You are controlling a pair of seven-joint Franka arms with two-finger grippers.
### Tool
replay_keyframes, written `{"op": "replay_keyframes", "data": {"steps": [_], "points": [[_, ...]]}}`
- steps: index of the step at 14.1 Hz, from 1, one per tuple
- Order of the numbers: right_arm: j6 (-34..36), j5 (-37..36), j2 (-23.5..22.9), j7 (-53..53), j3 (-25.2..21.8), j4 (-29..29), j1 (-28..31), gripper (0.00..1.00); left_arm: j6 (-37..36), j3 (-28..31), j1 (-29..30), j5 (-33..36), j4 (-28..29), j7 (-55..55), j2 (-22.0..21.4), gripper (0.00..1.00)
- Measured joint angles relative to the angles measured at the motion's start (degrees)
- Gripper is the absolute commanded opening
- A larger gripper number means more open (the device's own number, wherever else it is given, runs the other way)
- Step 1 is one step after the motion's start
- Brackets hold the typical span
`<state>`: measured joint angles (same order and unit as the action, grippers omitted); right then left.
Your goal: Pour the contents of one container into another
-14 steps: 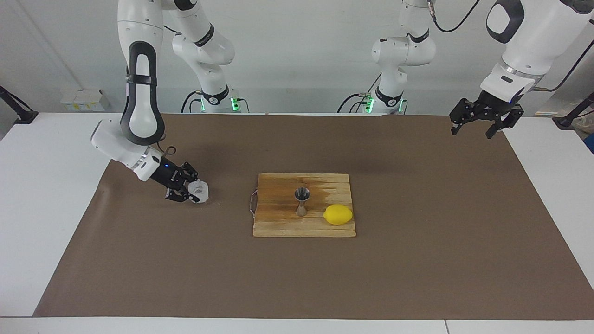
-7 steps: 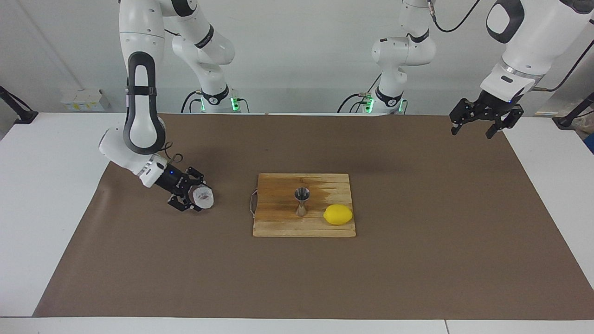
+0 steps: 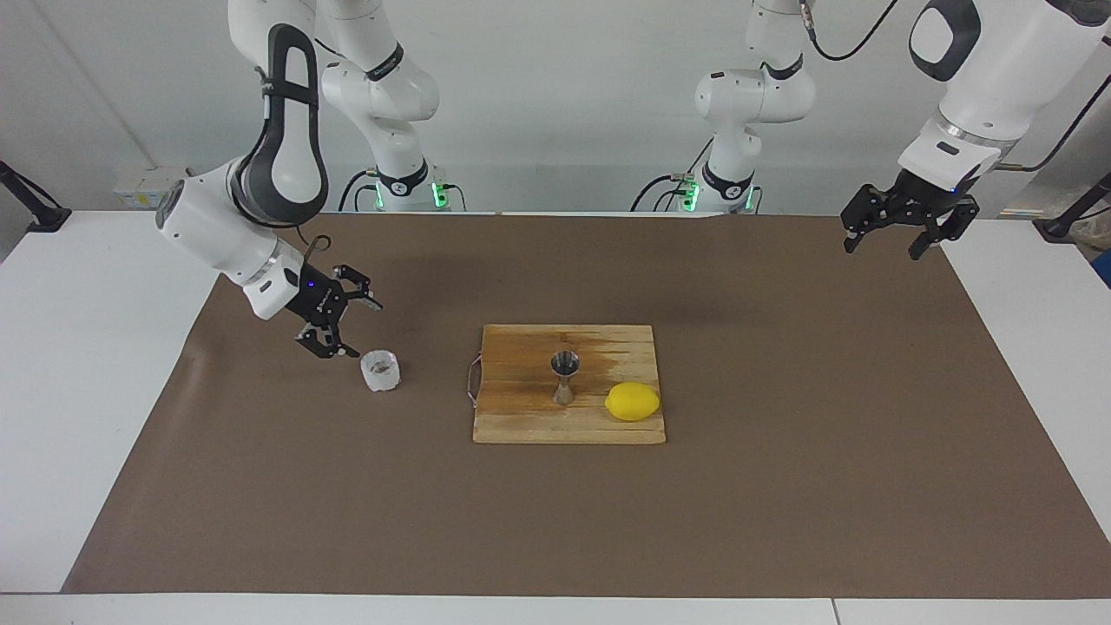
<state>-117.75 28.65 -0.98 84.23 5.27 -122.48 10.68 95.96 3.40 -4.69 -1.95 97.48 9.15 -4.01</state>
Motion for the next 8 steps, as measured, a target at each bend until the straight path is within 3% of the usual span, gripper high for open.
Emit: {"op": "replay_keyframes", "data": {"steps": [5, 8], "points": [[0.1, -15.7, 1.0, -33.9, 0.2, -0.2, -5.0, 1.0, 0.0, 0.0, 0.0, 0.0, 0.0, 0.0, 0.0, 1.0], [2.4, -21.1, 0.9, -56.7, 0.1, 0.1, -5.1, 1.0, 0.0, 0.0, 0.0, 0.0, 0.0, 0.0, 0.0, 1.0]]}}
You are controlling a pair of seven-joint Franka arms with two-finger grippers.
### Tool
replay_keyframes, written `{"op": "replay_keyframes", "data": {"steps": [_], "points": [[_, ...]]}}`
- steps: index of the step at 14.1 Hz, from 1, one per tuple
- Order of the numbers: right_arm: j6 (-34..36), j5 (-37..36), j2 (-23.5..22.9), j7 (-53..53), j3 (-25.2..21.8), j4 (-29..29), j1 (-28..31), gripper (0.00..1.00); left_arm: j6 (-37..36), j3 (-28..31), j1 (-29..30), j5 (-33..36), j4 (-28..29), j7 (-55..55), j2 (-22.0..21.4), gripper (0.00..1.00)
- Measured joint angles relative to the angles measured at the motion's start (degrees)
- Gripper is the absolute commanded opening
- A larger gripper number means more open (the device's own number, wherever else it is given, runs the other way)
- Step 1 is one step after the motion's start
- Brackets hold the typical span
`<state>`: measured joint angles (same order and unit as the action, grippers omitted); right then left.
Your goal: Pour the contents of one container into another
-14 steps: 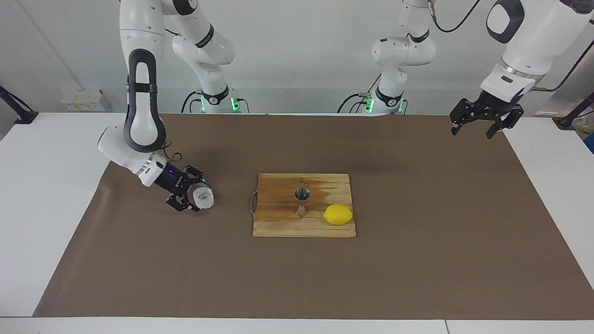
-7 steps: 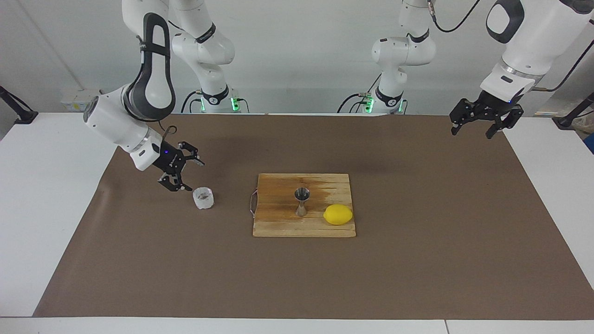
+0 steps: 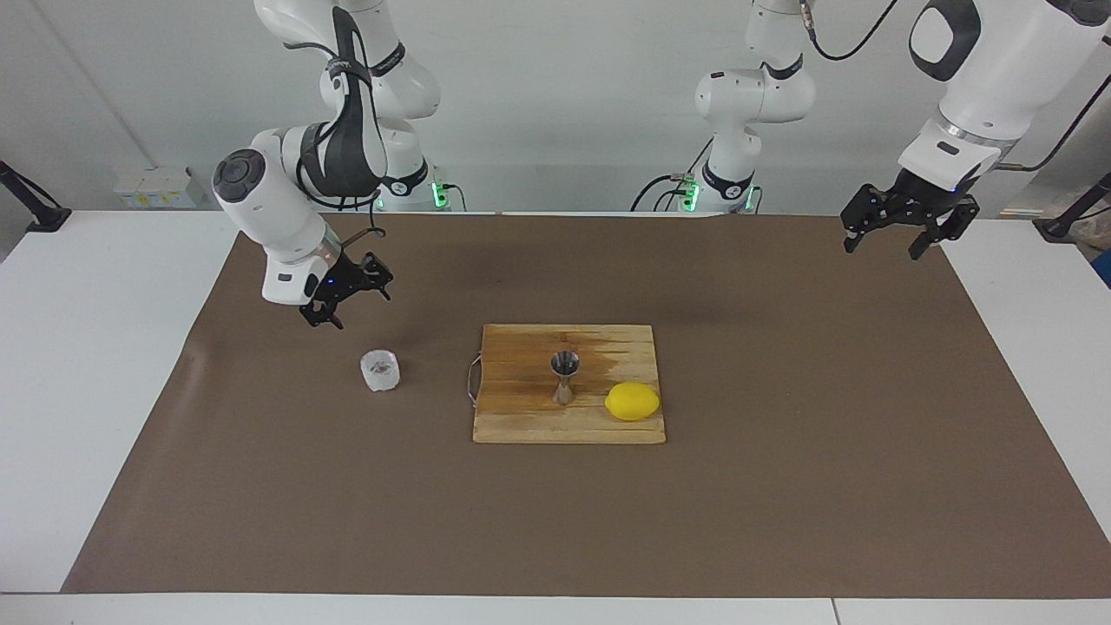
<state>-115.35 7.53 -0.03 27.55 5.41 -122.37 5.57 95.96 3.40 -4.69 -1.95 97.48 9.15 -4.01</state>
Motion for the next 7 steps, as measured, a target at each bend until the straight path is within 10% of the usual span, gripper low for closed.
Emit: {"op": "replay_keyframes", "data": {"steps": [7], "points": [[24.1, -6.9, 1.2, -29.8, 0.0, 18.3, 0.0, 1.0, 0.0, 0.0, 0.0, 0.0, 0.0, 0.0, 0.0, 1.0]]}}
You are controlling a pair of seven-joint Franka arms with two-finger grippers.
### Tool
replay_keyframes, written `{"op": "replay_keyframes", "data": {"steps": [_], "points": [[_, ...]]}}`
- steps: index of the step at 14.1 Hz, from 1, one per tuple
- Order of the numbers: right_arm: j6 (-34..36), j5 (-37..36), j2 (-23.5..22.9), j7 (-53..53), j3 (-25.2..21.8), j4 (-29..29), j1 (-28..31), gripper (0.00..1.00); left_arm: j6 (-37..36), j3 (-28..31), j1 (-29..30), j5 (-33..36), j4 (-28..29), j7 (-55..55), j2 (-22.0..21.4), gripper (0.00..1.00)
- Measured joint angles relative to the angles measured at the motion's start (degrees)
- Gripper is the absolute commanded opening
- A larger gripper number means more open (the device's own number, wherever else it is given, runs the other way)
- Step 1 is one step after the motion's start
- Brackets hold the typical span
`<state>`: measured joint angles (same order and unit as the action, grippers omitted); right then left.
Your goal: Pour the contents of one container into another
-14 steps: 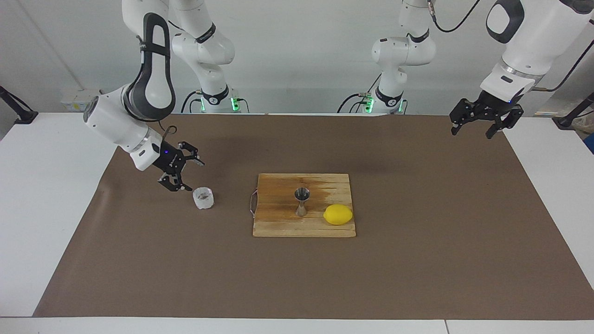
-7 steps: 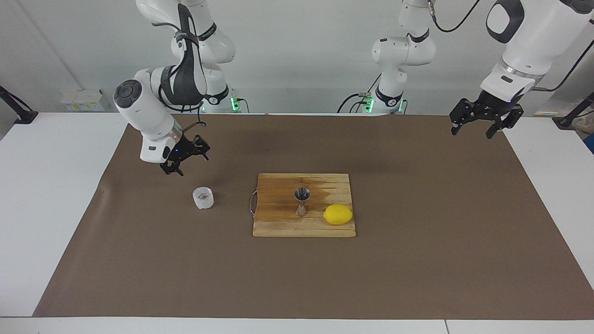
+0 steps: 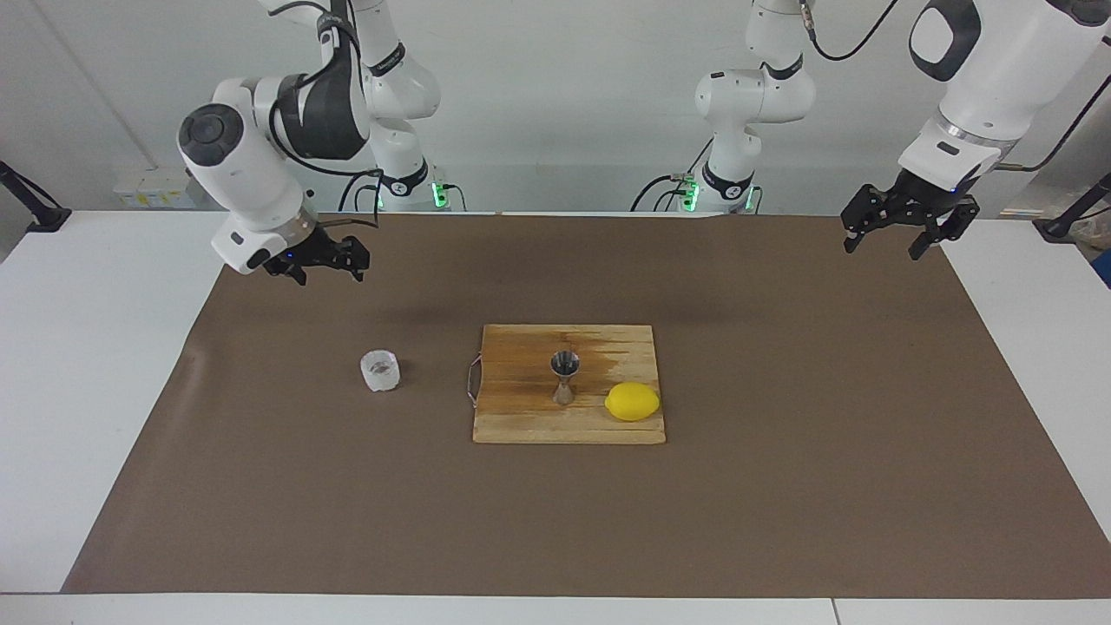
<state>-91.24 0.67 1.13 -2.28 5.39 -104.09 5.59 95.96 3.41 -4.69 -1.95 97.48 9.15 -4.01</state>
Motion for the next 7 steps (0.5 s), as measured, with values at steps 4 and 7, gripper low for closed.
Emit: {"op": "replay_keyframes", "data": {"steps": [4, 7], "points": [[5.9, 0.1, 3.2, -6.3, 0.3, 5.8, -0.4, 1.0, 0.0, 0.0, 0.0, 0.0, 0.0, 0.0, 0.0, 1.0], [5.9, 0.1, 3.6, -6.3, 0.3, 5.8, -0.7, 1.0, 0.0, 0.0, 0.0, 0.0, 0.0, 0.0, 0.0, 1.0]]}}
